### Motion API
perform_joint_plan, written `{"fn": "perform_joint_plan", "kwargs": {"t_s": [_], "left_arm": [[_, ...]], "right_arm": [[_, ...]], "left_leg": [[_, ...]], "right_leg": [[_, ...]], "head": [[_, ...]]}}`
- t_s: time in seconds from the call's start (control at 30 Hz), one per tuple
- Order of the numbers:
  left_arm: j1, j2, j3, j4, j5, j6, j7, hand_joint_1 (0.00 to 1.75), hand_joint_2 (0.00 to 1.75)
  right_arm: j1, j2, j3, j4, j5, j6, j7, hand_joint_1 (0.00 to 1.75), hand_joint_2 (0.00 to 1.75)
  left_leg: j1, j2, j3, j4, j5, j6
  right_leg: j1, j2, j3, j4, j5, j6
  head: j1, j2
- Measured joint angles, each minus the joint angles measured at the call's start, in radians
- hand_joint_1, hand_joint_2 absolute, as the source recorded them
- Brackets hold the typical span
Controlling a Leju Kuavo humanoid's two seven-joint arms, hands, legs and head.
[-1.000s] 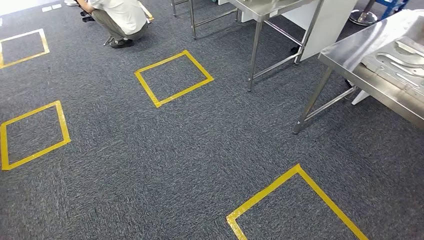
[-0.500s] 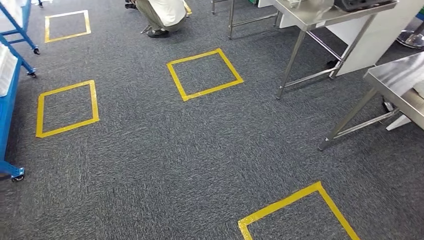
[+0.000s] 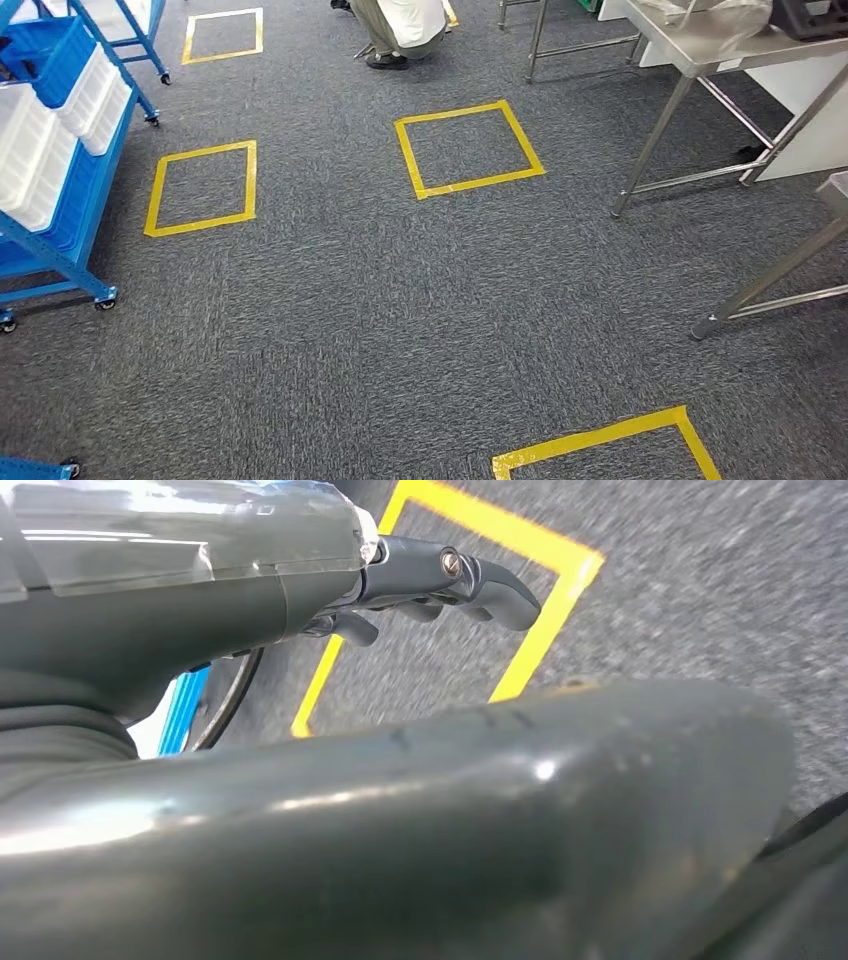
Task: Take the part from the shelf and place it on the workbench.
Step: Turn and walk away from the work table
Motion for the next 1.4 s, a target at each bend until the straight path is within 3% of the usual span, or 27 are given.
{"fn": "perform_joint_plan", "kwargs": {"t_s": [0.03, 0.07, 0.1, 0.17, 0.23, 0.3, 0.33, 0.4, 0.47, 0.5, 0.53, 0.57, 0.6, 0.67, 0.73, 0.8, 0.83, 0.9, 0.97, 1.03, 1.07, 1.1, 1.17, 1.23, 1.27, 1.33, 1.4], "left_arm": [[0.004, 0.002, 0.000, 0.000, 0.001, 0.000, 0.005, 0.00, 0.00], [0.009, 0.004, 0.000, 0.000, 0.001, 0.000, 0.008, 0.00, 0.00], [0.015, 0.008, 0.000, 0.000, 0.001, 0.001, 0.009, 0.00, 0.00], [0.021, 0.016, 0.000, 0.000, 0.001, 0.002, 0.009, 0.00, 0.00], [0.021, 0.023, 0.000, 0.000, 0.001, 0.003, 0.010, 0.00, 0.00], [0.025, 0.030, -0.001, 0.000, 0.002, 0.004, 0.012, 0.00, 0.00], [0.030, 0.033, -0.001, 0.000, 0.003, 0.006, 0.013, 0.00, 0.00], [0.037, 0.037, 0.000, 0.000, 0.006, 0.014, 0.010, 0.00, 0.00], [0.040, 0.038, 0.000, 0.000, 0.006, 0.019, 0.005, 0.00, 0.00], [0.041, 0.038, -0.001, 0.000, 0.003, 0.019, 0.004, 0.00, 0.00], [0.043, 0.039, -0.001, 0.000, 0.000, 0.017, 0.003, 0.00, 0.00], [0.045, 0.039, -0.002, 0.000, -0.001, 0.016, 0.003, 0.00, 0.00], [0.047, 0.039, -0.002, 0.000, 0.000, 0.014, 0.003, 0.00, 0.00], [0.047, 0.039, -0.002, 0.000, 0.010, 0.016, 0.005, 0.00, 0.00], [0.046, 0.039, 0.001, 0.000, 0.030, 0.020, 0.005, 0.00, 0.00], [0.049, 0.037, 0.013, 0.000, 0.055, 0.027, 0.004, 0.00, 0.00], [0.052, 0.035, 0.021, 0.000, 0.068, 0.032, 0.003, 0.00, 0.00], [0.057, 0.030, 0.039, 0.000, 0.090, 0.038, 0.004, 0.00, 0.00], [0.057, 0.023, 0.053, 0.000, 0.104, 0.040, 0.005, 0.00, 0.00], [0.058, 0.016, 0.067, 0.000, 0.116, 0.040, 0.004, 0.00, 0.00], [0.060, 0.013, 0.073, 0.000, 0.122, 0.041, 0.003, 0.00, 0.00], [0.061, 0.010, 0.079, 0.000, 0.128, 0.041, 0.000, 0.00, 0.00], [0.061, 0.005, 0.091, 0.000, 0.136, 0.044, -0.006, 0.00, 0.00], [0.058, 0.002, 0.100, 0.000, 0.140, 0.048, -0.011, 0.00, 0.00], [0.058, 0.000, 0.102, 0.000, 0.142, 0.049, -0.013, 0.00, 0.00], [0.061, -0.001, 0.109, 0.000, 0.148, 0.050, -0.016, 0.00, 0.00], [0.063, -0.004, 0.119, 0.000, 0.157, 0.051, -0.020, 0.00, 0.00]], "right_arm": [[0.000, -0.002, -0.001, 0.000, 0.000, 0.002, 0.008, 0.00, 0.00], [-0.001, -0.003, -0.001, 0.000, 0.000, 0.005, 0.017, 0.00, 0.00], [-0.002, -0.004, -0.002, 0.000, 0.000, 0.009, 0.025, 0.00, 0.00], [-0.003, -0.004, -0.004, 0.000, -0.001, 0.013, 0.038, 0.00, 0.00], [-0.004, -0.004, -0.008, 0.001, -0.002, 0.015, 0.042, 0.00, 0.00], [-0.009, -0.004, -0.011, 0.001, 0.000, 0.015, 0.038, 0.00, 0.00], [-0.011, -0.004, -0.011, 0.001, 0.001, 0.015, 0.033, 0.00, 0.00], [-0.010, -0.004, -0.012, 0.001, 0.007, 0.013, 0.016, 0.00, 0.00], [-0.007, -0.001, -0.014, 0.001, 0.010, 0.009, 0.003, 0.00, 0.00], [-0.006, 0.001, -0.017, 0.001, 0.010, 0.007, 0.002, 0.00, 0.00], [-0.006, 0.004, -0.021, 0.002, 0.009, 0.004, 0.005, 0.00, 0.00], [-0.006, 0.007, -0.025, 0.002, 0.009, 0.001, 0.008, 0.00, 0.00], [-0.006, 0.009, -0.028, 0.002, 0.009, -0.001, 0.013, 0.00, 0.00], [-0.005, 0.010, -0.030, 0.002, 0.014, -0.002, 0.016, 0.00, 0.00], [-0.007, 0.011, -0.030, 0.002, 0.027, -0.003, 0.006, 0.00, 0.00], [-0.013, 0.010, -0.029, 0.002, 0.045, -0.005, -0.017, 0.00, 0.00], [-0.015, 0.009, -0.029, 0.002, 0.053, -0.007, -0.029, 0.00, 0.00], [-0.016, 0.004, -0.027, 0.002, 0.066, -0.009, -0.050, 0.00, 0.00], [-0.014, -0.001, -0.026, 0.002, 0.075, -0.009, -0.065, 0.00, 0.00], [-0.014, -0.004, -0.024, 0.002, 0.087, -0.008, -0.072, 0.00, 0.00], [-0.015, -0.005, -0.021, 0.002, 0.094, -0.006, -0.071, 0.00, 0.00], [-0.017, -0.005, -0.017, 0.002, 0.102, -0.003, -0.068, 0.00, 0.00], [-0.019, -0.005, -0.007, 0.002, 0.115, 0.002, -0.059, 0.00, 0.00], [-0.020, -0.005, 0.001, 0.002, 0.122, 0.004, -0.053, 0.00, 0.00], [-0.022, -0.005, 0.004, 0.002, 0.124, 0.006, -0.050, 0.00, 0.00], [-0.028, -0.005, 0.008, 0.001, 0.127, 0.011, -0.047, 0.00, 0.00], [-0.030, -0.005, 0.015, 0.001, 0.133, 0.015, -0.044, 0.00, 0.00]], "left_leg": [[0.000, 0.003, -0.009, 0.018, 0.003, 0.000], [0.000, 0.006, 0.003, -0.005, 0.024, 0.002], [-0.002, 0.016, 0.034, -0.065, 0.058, 0.007], [-0.011, 0.064, 0.105, -0.204, 0.112, 0.022], [-0.022, 0.091, 0.132, -0.264, 0.125, 0.036], [-0.022, 0.068, 0.135, -0.273, 0.129, 0.045], [-0.020, 0.056, 0.140, -0.282, 0.133, 0.049], [-0.013, 0.033, 0.151, -0.299, 0.143, 0.059], [-0.012, 0.008, 0.151, -0.302, 0.146, 0.064], [-0.012, -0.006, 0.150, -0.301, 0.146, 0.065], [-0.012, -0.021, 0.151, -0.300, 0.145, 0.064], [-0.011, -0.036, 0.152, -0.297, 0.144, 0.063], [-0.010, -0.052, 0.153, -0.294, 0.142, 0.060], [-0.008, -0.079, 0.149, -0.281, 0.135, 0.050], [-0.007, -0.098, 0.140, -0.271, 0.130, 0.036], [-0.003, -0.116, 0.134, -0.272, 0.131, 0.023], [-0.002, -0.111, 0.132, -0.268, 0.128, 0.017], [-0.002, -0.067, 0.109, -0.218, 0.097, 0.009], [-0.001, -0.015, 0.048, -0.095, 0.036, 0.004], [0.001, 0.001, -0.004, 0.006, 0.004, 0.002], [0.001, 0.005, -0.005, 0.006, 0.015, 0.002], [0.001, 0.010, 0.014, -0.032, 0.043, 0.005], [-0.005, 0.044, 0.084, -0.168, 0.105, 0.015], [-0.017, 0.072, 0.125, -0.253, 0.130, 0.031], [-0.022, 0.073, 0.127, -0.263, 0.128, 0.037], [-0.021, 0.052, 0.132, -0.274, 0.134, 0.048], [-0.014, 0.030, 0.146, -0.293, 0.144, 0.058]], "right_leg": [[0.002, -0.014, 0.001, 0.000, -0.002, -0.001], [0.003, -0.026, 0.004, 0.000, -0.004, -0.001], [0.004, -0.038, 0.008, 0.000, -0.007, 0.000], [0.008, -0.058, 0.017, 0.000, -0.014, 0.005], [0.010, -0.077, 0.022, -0.001, -0.019, 0.014], [0.011, -0.094, 0.030, -0.006, -0.022, 0.023], [0.010, -0.085, 0.033, -0.004, -0.027, 0.028], [0.008, -0.032, 0.015, 0.050, -0.065, 0.034], [0.005, 0.017, -0.048, 0.175, -0.126, 0.036], [0.004, 0.025, -0.079, 0.232, -0.144, 0.038], [0.003, 0.028, -0.098, 0.261, -0.143, 0.040], [0.000, 0.029, -0.099, 0.251, -0.120, 0.042], [-0.004, 0.034, -0.082, 0.204, -0.082, 0.044], [-0.012, 0.072, -0.033, 0.076, -0.013, 0.047], [-0.013, 0.102, -0.011, 0.016, 0.005, 0.043], [-0.008, 0.090, -0.009, 0.013, 0.004, 0.030], [-0.007, 0.080, -0.006, 0.009, 0.006, 0.022], [-0.006, 0.055, -0.001, 0.002, 0.008, 0.009], [0.000, 0.027, 0.001, 0.000, 0.005, 0.001], [0.006, -0.004, 0.004, 0.000, 0.001, -0.003], [0.008, -0.018, 0.006, 0.000, -0.002, -0.003], [0.009, -0.030, 0.010, 0.000, -0.005, -0.003], [0.012, -0.053, 0.019, 0.000, -0.012, 0.002], [0.014, -0.072, 0.027, -0.001, -0.018, 0.010], [0.014, -0.081, 0.030, -0.002, -0.020, 0.015], [0.012, -0.090, 0.038, -0.005, -0.024, 0.025], [0.009, -0.049, 0.028, 0.029, -0.050, 0.033]], "head": [[0.000, 0.000], [0.000, 0.000], [0.000, 0.000], [0.000, 0.000], [0.000, 0.000], [0.000, 0.000], [0.000, 0.000], [0.000, 0.000], [0.000, 0.000], [0.000, 0.000], [0.000, 0.000], [0.000, 0.000], [0.000, 0.000], [0.000, 0.000], [0.000, 0.000], [0.000, 0.000], [0.000, 0.000], [0.000, 0.000], [0.000, 0.000], [0.000, 0.000], [0.000, 0.000], [0.000, 0.000], [0.000, 0.000], [0.000, 0.000], [0.000, 0.000], [0.000, 0.000], [0.000, 0.000]]}}
